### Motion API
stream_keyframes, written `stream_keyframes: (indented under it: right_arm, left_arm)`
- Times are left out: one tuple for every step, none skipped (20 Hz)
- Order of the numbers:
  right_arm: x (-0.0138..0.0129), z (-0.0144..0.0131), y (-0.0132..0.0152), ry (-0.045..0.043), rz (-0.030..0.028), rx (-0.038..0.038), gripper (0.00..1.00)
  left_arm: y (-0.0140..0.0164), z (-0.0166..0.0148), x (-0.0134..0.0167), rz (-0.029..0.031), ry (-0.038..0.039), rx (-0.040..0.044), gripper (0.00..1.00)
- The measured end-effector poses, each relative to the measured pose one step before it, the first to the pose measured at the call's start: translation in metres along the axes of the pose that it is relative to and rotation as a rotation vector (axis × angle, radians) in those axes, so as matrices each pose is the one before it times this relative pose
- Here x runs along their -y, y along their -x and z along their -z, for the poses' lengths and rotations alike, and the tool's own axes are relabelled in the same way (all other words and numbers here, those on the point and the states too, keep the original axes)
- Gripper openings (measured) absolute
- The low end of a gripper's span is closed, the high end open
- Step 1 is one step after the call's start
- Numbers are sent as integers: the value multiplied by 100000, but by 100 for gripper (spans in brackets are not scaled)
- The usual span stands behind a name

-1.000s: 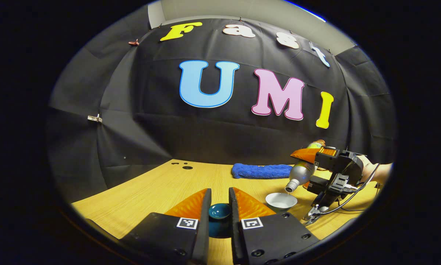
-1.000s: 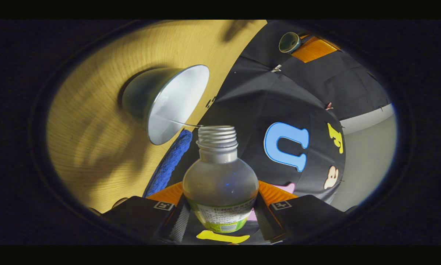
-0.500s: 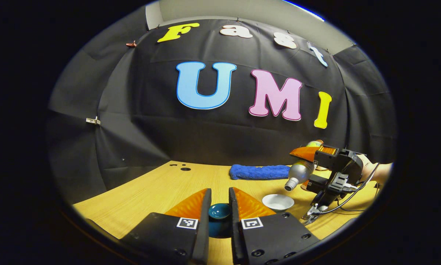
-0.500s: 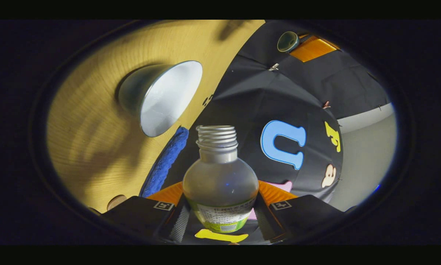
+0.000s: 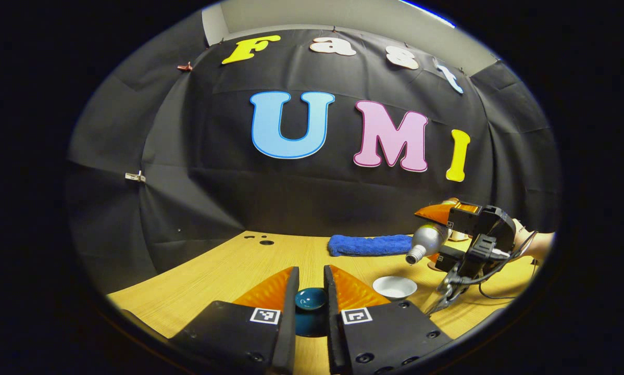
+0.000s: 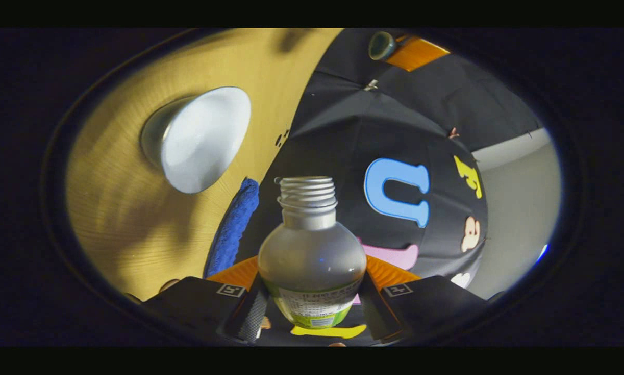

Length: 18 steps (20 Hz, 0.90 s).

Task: Open the teacup lid with one hand, grasp the water bottle and pour water into the teacup with the other hand; after pouring, place the water bottle on the coaster and then close the teacup lid.

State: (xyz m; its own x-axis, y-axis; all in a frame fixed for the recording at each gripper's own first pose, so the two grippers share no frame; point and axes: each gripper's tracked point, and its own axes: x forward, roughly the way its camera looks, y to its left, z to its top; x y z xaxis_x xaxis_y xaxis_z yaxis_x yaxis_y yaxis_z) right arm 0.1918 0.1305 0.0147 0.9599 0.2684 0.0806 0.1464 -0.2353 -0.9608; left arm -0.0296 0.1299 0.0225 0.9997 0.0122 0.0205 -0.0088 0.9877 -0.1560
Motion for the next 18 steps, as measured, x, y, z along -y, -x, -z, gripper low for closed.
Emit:
stream_keyframes:
  right_arm:
    - [161, 606, 193, -4464, -515, -1727, 80]
    - [184, 532, 133, -4049, -329, -1320, 80]
    - [194, 579, 168, -5197, -489, -1491, 80]
    - [143, 622, 153, -6162, -932, -1760, 80]
    - [62, 819, 179, -6926, -1341, -2174, 80]
    - [176, 923, 191, -7424, -1059, -2089, 80]
    - [256, 878, 289, -7576, -518, -2115, 80]
    - [323, 1084, 149, -7031, -587, -2253, 81]
    - [478, 1083, 225, -6721, 116, -3155, 80]
    - [408, 905, 49, -7118, -65, -2958, 80]
    - [441, 731, 424, -7378, -431, -2220, 77]
    - [719, 523, 294, -7508, -134, -1546, 81]
    - [670, 400, 158, -7492, 95, -1041, 80]
    - [708, 387, 164, -7688, 64, -620, 80]
    - [574, 236, 76, -7834, -822, -494, 81]
    - [324, 232, -27, -8391, -1526, -705, 80]
    - [151, 202, -29, -8611, -1947, -529, 80]
    - [144, 172, -45, -8591, -2082, -480, 80]
  left_arm:
    - [34, -321, 147, 170, -355, 449, 29]
    - [9, -99, 246, 228, -193, 358, 29]
    - [-20, -209, 284, 365, -163, 351, 28]
    - [-68, -231, 310, 393, -171, 401, 29]
    - [-29, -280, 271, 427, -193, 222, 28]
    - [-41, -71, 425, 555, -4, 149, 28]
    - [-142, -77, 439, 586, 284, 103, 28]
    - [-100, -99, 457, 739, 471, 205, 29]
    - [-191, -134, 433, 693, 753, 319, 28]
    - [-297, 47, 452, 755, 891, 174, 28]
    - [-385, -88, 427, 655, 731, -44, 28]
    - [-443, 83, 410, 509, 566, -76, 28]
    - [-399, 17, 393, 589, 510, -123, 29]
    - [-271, 2, 421, 532, 219, 7, 29]
    - [-275, 3, 332, 422, 31, -298, 29]
    - [-201, 38, 374, 562, 160, -100, 29]
    - [-109, -80, 277, 482, 463, -124, 29]
    - [-74, 40, 243, 390, 382, -63, 29]
